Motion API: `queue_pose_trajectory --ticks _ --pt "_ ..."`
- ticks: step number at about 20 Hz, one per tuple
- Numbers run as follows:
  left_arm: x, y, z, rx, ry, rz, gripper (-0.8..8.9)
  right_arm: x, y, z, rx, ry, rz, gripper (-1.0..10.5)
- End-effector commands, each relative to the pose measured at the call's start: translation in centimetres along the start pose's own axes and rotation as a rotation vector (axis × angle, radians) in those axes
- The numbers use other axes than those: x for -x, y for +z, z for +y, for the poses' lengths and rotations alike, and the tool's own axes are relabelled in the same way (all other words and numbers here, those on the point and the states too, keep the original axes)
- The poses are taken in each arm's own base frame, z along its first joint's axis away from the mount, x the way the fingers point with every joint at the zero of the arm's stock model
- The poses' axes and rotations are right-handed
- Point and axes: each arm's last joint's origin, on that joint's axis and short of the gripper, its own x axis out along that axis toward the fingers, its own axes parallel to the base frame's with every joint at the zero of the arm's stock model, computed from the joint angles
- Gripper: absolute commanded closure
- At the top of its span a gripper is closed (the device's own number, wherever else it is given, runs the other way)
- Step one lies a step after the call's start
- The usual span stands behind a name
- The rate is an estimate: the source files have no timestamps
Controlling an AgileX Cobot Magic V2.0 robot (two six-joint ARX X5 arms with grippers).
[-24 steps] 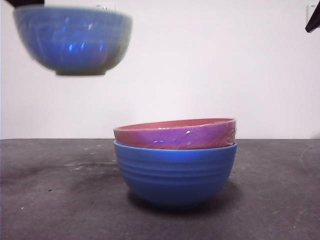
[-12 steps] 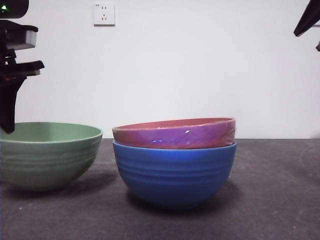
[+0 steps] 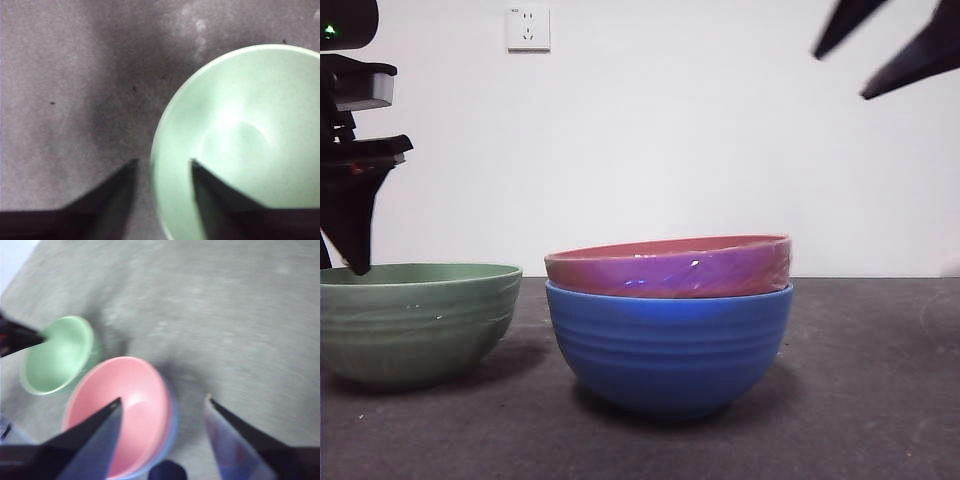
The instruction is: Pick up the green bowl on the top,put the green bowl on the left,pick up the red bowl in the middle,put the red bowl on the right
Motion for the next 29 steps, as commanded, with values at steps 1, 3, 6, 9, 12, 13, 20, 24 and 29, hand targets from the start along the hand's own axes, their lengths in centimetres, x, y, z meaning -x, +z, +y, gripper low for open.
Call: queue_pose_trajectory --ticks 1,3,6,9,12,13,20,24,29 --pt "-0.2 0.0 0.0 0.008 -0.004 -0.011 4.65 -1.1 1.0 1.1 0.052 0.037 0.047 6.5" --pt "0.8 -0.1 0.0 0.009 -0.005 -0.038 4.65 -2.4 1.6 2.4 0.095 0.055 0.121 6.6" --pt "4.2 -0.6 0.1 0.033 -0.01 -0.153 4.65 -4.9 1.9 4.0 0.17 -0.037 0.242 6.6" --pt "8.5 -1.8 0.1 0.067 -0.029 -0.314 4.67 -7.5 1.4 4.7 0.216 -0.122 0.329 6.7" --pt "12.1 -3.4 0.0 0.085 -0.067 -0.454 4.67 -10.0 0.7 4.4 0.235 -0.153 0.408 7.6" --pt "13.0 -3.9 0.0 0.083 -0.079 -0.493 4.67 -10.7 0.4 4.2 0.237 -0.164 0.432 7.6" --pt "15.0 -5.6 0.0 0.1 -0.099 -0.562 4.68 -14.0 -0.8 3.1 0.261 -0.246 0.536 7.8" --pt "14.9 -5.8 0.0 0.1 -0.097 -0.544 4.68 -14.0 -0.8 3.2 0.264 -0.243 0.528 9.2" --pt "14.9 -5.7 0.0 0.101 -0.097 -0.546 4.68 -13.7 0.1 3.6 0.266 -0.236 0.498 9.6"
